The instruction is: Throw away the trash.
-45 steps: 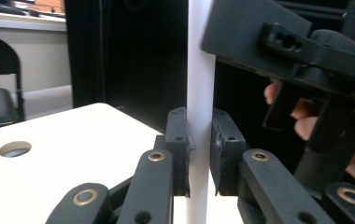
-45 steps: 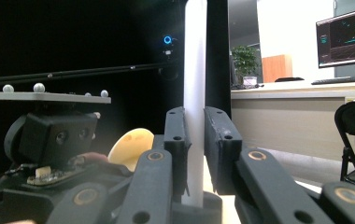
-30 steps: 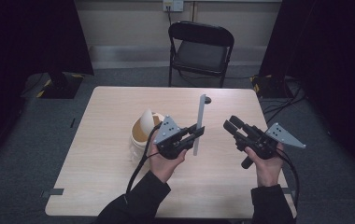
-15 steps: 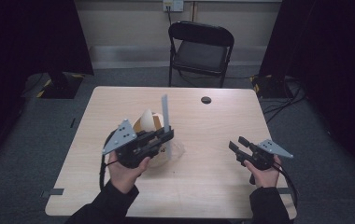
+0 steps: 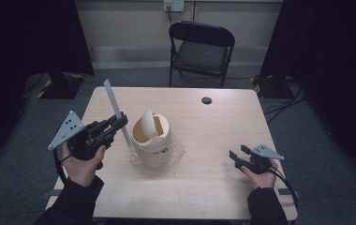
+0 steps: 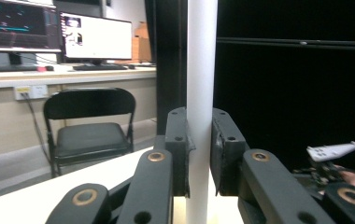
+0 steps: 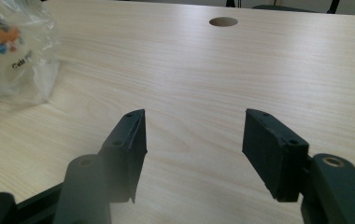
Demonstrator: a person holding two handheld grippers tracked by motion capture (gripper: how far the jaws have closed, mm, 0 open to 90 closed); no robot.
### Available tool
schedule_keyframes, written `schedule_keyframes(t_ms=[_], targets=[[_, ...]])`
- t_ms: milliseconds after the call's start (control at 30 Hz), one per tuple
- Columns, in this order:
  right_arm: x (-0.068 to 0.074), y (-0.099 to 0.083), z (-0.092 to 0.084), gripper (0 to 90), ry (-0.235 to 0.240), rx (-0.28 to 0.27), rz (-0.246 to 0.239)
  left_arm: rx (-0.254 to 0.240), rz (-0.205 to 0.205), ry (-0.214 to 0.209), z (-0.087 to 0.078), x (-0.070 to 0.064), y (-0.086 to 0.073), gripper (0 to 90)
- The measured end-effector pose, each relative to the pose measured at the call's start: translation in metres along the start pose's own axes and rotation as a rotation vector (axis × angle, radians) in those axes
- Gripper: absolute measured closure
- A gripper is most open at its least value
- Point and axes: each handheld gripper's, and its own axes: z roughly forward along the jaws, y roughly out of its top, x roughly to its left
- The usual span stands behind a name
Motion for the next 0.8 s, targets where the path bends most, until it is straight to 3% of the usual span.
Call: schedule_keyframes(t_ms=[200, 467, 800], targets=[[0.0, -0.002, 0.001, 38.7, -0.01, 0.018, -0.011, -0.009, -0.001, 0.022, 0.014, 0.013, -0.003, 79.4], [0.0, -0.002, 0.002, 38.2, -0.015, 0.026, -0.018, -0.011, 0.004, 0.031, 0.044, 0.022, -0.025, 79.4], [-0.001, -0.002, 0.002, 38.0, -0.015, 0.054, -0.028, 0.043, 0.011, 0.068, 0.056, 0.03, -0.057, 79.4]])
